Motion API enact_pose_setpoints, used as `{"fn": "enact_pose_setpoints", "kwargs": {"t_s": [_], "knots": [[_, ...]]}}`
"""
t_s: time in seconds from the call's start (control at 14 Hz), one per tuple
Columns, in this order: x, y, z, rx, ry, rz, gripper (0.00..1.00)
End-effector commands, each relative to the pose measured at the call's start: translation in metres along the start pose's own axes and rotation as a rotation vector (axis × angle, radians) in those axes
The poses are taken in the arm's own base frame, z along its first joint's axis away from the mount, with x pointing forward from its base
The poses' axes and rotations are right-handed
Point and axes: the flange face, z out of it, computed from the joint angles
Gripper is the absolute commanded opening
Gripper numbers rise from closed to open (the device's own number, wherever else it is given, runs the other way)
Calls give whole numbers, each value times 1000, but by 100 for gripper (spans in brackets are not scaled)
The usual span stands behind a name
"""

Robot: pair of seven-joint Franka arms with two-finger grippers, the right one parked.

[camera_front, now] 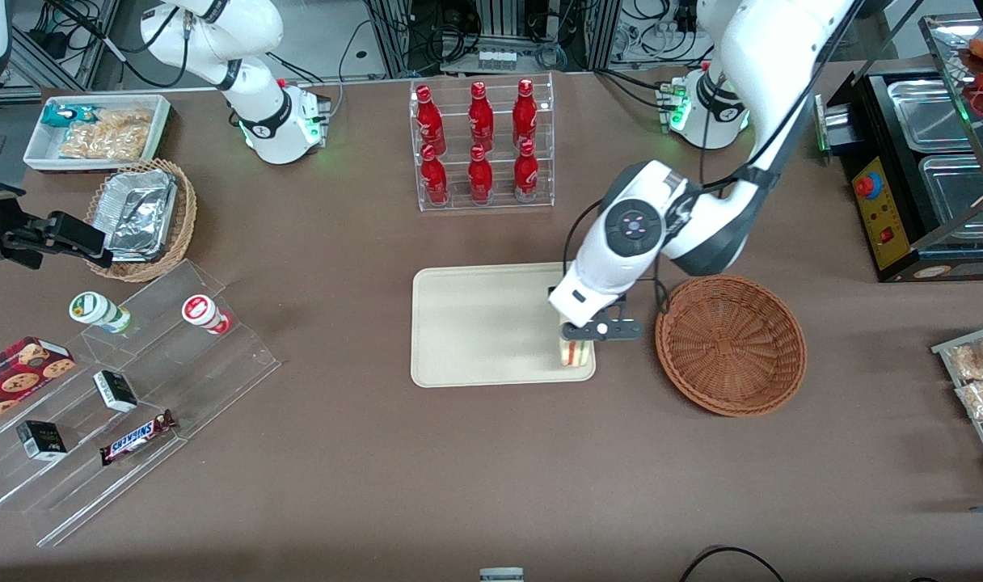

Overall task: Place sandwich from basket to tray
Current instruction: 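Lift the sandwich and carry it with the left gripper over the tray, then lower the sandwich onto the tray and open the left gripper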

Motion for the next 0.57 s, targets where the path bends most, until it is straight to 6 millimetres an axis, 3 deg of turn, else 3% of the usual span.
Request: {"fn": "enact_pose_setpoints", "kwargs": {"t_s": [0.0, 0.07, 0.5], "knots": [[5, 33, 15, 6, 1, -17, 9], [6, 35, 19, 3, -3, -27, 9], [-25, 98, 51, 21, 5, -40, 10]]}}
